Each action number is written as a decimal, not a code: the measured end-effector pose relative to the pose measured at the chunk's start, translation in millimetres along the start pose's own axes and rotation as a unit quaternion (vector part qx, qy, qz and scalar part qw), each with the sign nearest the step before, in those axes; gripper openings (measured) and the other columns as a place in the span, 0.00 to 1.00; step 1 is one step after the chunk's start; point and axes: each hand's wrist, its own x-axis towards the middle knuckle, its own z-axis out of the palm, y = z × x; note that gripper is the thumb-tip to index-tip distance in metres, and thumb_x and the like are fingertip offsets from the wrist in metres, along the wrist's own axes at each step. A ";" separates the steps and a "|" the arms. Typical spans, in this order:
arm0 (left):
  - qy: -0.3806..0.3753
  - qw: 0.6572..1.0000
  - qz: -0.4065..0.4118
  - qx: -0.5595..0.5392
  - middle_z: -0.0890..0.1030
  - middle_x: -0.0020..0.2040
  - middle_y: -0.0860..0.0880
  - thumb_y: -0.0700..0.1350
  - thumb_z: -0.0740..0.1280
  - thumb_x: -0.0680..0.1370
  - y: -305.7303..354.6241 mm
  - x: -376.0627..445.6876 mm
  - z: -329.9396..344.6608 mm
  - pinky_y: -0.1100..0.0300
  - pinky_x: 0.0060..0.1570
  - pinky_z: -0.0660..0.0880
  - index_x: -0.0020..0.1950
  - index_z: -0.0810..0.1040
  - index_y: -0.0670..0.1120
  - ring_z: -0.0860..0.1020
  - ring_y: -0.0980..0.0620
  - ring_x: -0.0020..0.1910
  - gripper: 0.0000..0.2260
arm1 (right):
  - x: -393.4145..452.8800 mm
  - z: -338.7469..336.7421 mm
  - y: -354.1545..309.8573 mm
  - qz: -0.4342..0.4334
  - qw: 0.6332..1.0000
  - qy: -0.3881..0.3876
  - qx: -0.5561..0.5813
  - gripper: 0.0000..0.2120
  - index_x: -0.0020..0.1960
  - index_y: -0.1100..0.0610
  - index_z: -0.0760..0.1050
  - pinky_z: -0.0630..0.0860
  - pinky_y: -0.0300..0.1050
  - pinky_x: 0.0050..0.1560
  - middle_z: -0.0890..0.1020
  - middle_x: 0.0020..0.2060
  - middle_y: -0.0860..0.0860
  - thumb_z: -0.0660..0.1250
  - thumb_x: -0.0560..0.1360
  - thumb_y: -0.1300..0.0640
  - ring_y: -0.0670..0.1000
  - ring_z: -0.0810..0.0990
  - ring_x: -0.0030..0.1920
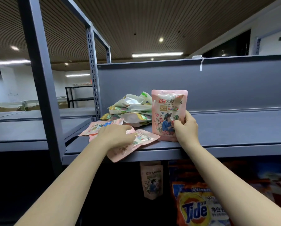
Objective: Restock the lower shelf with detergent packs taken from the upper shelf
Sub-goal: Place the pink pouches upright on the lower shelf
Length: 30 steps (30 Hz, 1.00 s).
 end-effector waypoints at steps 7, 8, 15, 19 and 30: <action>-0.048 0.993 -0.064 -0.090 0.79 0.45 0.47 0.62 0.58 0.63 9.2 8.7 5.3 0.54 0.47 0.70 0.37 0.68 0.51 0.75 0.46 0.48 0.15 | -2.9 1.0 3.9 0.038 0.998 -0.011 0.047 0.13 0.42 0.47 0.77 0.75 0.35 0.37 0.82 0.42 0.40 0.57 0.78 0.58 0.41 0.80 0.46; -0.051 0.985 -0.085 -0.140 0.78 0.37 0.48 0.58 0.62 0.64 8.9 7.8 3.8 0.57 0.39 0.69 0.35 0.69 0.50 0.76 0.47 0.40 0.12 | -2.7 0.9 4.3 0.040 0.998 -0.012 0.048 0.13 0.42 0.46 0.77 0.76 0.35 0.37 0.81 0.42 0.40 0.56 0.78 0.58 0.41 0.80 0.46; 0.019 0.899 -0.167 -0.405 0.73 0.20 0.50 0.39 0.65 0.72 3.0 3.5 -10.0 0.67 0.18 0.65 0.34 0.69 0.45 0.71 0.55 0.17 0.09 | -1.8 1.6 6.6 0.030 0.998 -0.013 0.051 0.12 0.46 0.48 0.78 0.77 0.34 0.37 0.82 0.43 0.42 0.57 0.78 0.59 0.42 0.80 0.46; 0.091 0.808 -0.159 -0.559 0.80 0.27 0.49 0.40 0.64 0.75 -11.3 -8.6 -6.1 0.65 0.28 0.72 0.42 0.75 0.43 0.78 0.52 0.27 0.03 | -4.2 0.8 7.2 0.021 0.998 -0.019 0.057 0.12 0.48 0.48 0.77 0.76 0.29 0.35 0.82 0.42 0.41 0.57 0.78 0.59 0.39 0.80 0.45; 0.169 0.695 -0.114 -0.689 0.84 0.37 0.52 0.40 0.62 0.73 -18.6 -59.0 46.7 0.66 0.31 0.74 0.35 0.80 0.47 0.80 0.58 0.33 0.10 | -47.1 -28.2 -9.2 -0.017 0.992 0.042 0.118 0.12 0.47 0.46 0.78 0.76 0.34 0.37 0.82 0.39 0.41 0.57 0.74 0.57 0.41 0.80 0.42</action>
